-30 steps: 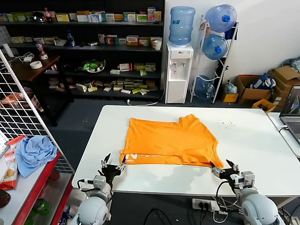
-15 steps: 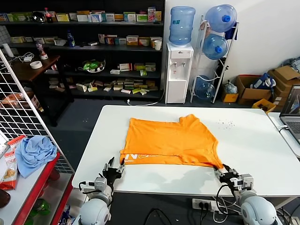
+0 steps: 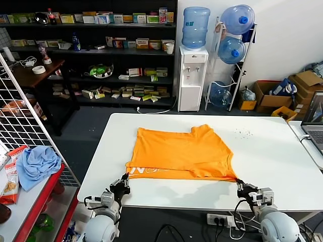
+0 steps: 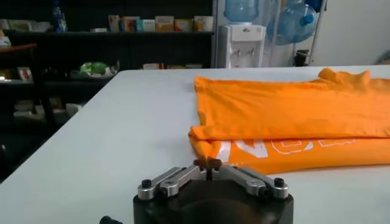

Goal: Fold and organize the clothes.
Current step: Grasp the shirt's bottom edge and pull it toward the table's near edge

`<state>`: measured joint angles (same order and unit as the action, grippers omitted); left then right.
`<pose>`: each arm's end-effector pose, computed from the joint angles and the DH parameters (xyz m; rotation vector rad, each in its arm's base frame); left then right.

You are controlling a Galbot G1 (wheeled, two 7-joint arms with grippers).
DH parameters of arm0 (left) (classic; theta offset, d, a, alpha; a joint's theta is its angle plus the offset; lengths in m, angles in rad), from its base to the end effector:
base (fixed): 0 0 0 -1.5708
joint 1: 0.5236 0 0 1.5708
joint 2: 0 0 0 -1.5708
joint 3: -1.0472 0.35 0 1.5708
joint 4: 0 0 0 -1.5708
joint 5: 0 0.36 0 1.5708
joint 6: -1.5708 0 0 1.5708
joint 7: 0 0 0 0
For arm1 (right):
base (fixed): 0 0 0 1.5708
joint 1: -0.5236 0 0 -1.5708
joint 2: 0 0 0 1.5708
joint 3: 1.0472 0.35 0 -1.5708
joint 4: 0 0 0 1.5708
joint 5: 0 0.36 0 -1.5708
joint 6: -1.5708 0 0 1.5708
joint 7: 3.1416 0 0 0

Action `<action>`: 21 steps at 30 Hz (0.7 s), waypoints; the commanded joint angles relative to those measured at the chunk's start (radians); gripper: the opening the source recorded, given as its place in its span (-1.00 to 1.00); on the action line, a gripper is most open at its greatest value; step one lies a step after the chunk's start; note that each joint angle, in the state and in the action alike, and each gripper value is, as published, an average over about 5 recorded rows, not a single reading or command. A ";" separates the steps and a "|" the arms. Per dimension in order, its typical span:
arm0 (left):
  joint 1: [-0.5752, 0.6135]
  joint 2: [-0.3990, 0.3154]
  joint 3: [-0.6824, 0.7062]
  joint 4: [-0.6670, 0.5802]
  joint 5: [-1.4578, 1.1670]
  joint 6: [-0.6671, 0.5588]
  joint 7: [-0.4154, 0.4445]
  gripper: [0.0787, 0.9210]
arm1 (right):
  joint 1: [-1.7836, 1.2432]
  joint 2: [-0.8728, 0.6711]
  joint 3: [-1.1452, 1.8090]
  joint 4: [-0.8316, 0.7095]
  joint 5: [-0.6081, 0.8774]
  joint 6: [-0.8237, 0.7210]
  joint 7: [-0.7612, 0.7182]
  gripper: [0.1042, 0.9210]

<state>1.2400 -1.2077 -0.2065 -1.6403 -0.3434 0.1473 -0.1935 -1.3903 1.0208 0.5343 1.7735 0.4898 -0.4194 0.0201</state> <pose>0.2691 0.0107 -0.4026 -0.1846 -2.7564 -0.0530 0.2531 -0.1483 -0.3396 0.0931 -2.5587 0.0938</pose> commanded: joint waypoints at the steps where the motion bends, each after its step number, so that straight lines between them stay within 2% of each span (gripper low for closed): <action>1: 0.057 0.039 0.001 -0.117 -0.012 0.017 -0.004 -0.97 | -0.101 -0.011 0.013 0.132 -0.002 -0.036 0.019 -0.95; 7: 0.120 0.063 -0.001 -0.185 -0.013 0.032 -0.012 -0.97 | -0.186 -0.010 0.041 0.202 -0.020 -0.068 0.035 -0.95; 17: 0.242 0.087 -0.019 -0.249 -0.001 0.050 -0.014 -0.97 | -0.234 -0.002 0.060 0.233 -0.036 -0.079 0.048 -0.95; 21: 0.264 0.088 -0.027 -0.270 0.018 0.049 -0.008 -0.93 | -0.238 -0.004 0.058 0.263 -0.033 -0.092 0.063 -0.84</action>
<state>1.4207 -1.1343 -0.2286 -1.8474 -0.3423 0.1915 -0.2067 -1.5876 1.0176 0.5840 1.9800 0.4607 -0.4948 0.0673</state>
